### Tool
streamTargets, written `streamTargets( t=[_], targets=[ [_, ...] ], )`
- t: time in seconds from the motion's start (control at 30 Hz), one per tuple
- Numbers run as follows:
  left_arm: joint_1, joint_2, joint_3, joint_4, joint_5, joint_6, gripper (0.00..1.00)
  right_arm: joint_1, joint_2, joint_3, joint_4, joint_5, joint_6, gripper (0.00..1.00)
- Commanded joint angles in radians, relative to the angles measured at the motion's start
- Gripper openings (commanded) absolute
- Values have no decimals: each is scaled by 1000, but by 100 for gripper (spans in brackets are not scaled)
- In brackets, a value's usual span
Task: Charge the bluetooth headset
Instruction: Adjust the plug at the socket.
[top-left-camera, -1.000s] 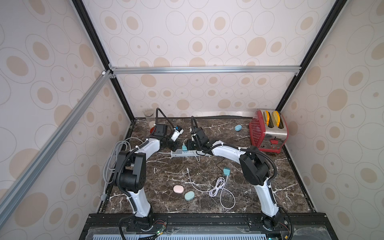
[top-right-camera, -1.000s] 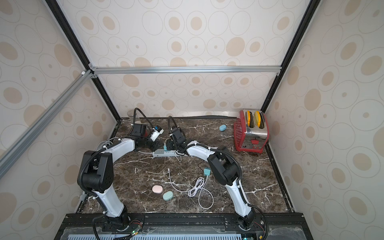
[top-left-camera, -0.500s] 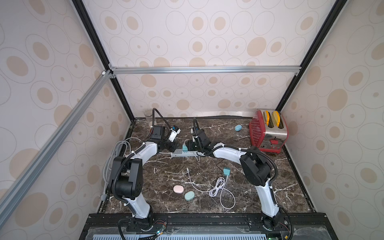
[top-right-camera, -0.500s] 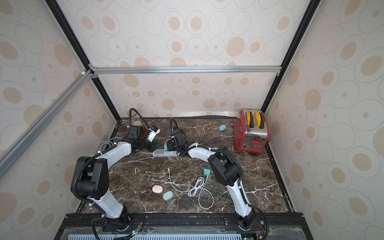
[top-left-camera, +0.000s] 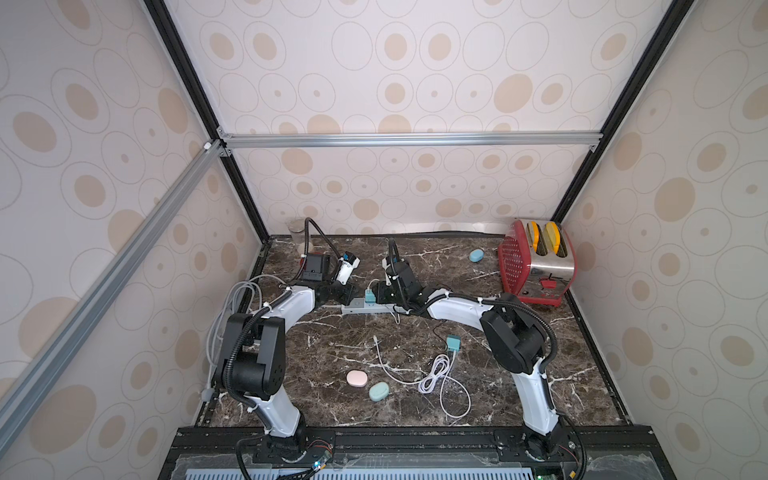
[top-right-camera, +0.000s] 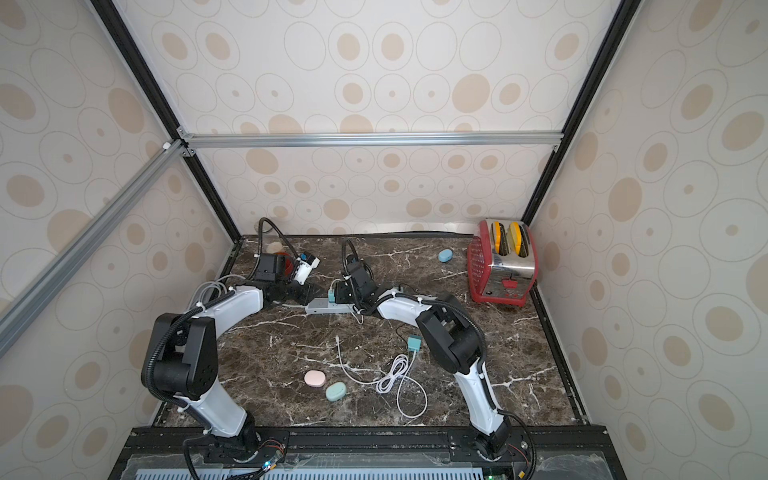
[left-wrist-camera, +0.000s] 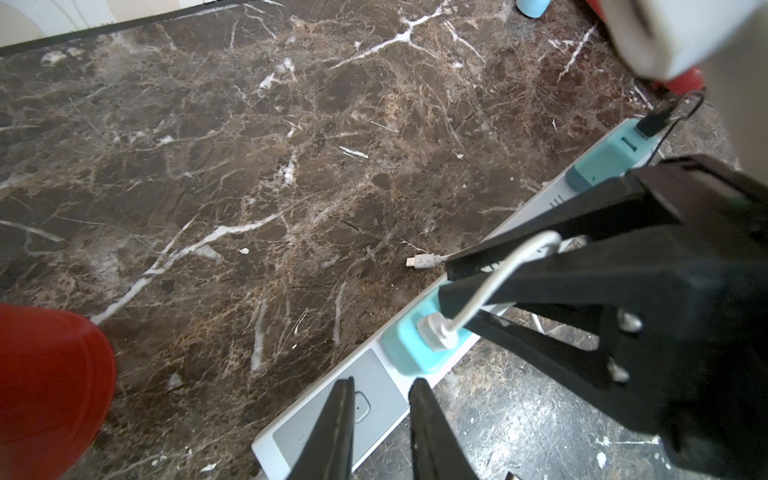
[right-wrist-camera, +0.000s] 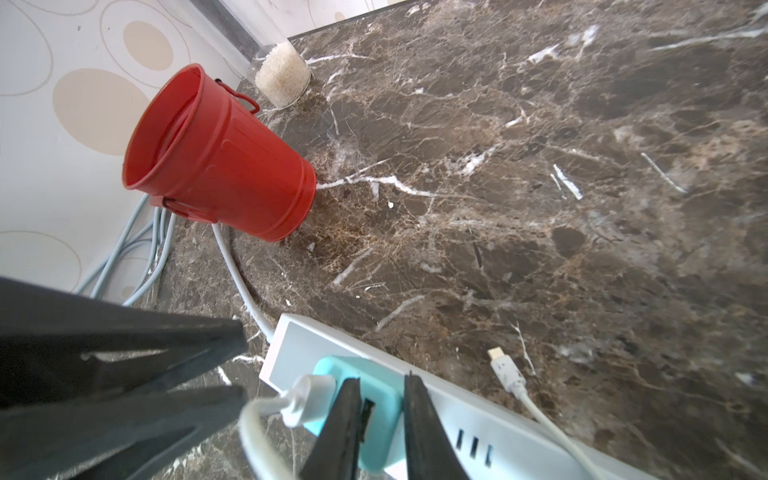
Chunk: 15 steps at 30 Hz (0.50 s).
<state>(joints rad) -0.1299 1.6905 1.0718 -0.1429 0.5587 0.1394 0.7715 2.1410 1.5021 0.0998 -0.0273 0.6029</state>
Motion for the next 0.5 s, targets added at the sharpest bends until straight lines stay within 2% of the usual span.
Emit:
streamTargets(
  t=[0.0, 0.27, 0.47],
  targets=[
    [5, -25, -2, 6, -7, -82, 25, 37, 89, -92, -312, -32, -6, 21],
    [0, -59, -63, 27, -62, -272, 20, 40, 103, -95, -303, -56, 20, 20],
    [-6, -50, -91, 124, -39, -450, 20, 29, 103, -74, -299, -71, 31, 19]
  ],
)
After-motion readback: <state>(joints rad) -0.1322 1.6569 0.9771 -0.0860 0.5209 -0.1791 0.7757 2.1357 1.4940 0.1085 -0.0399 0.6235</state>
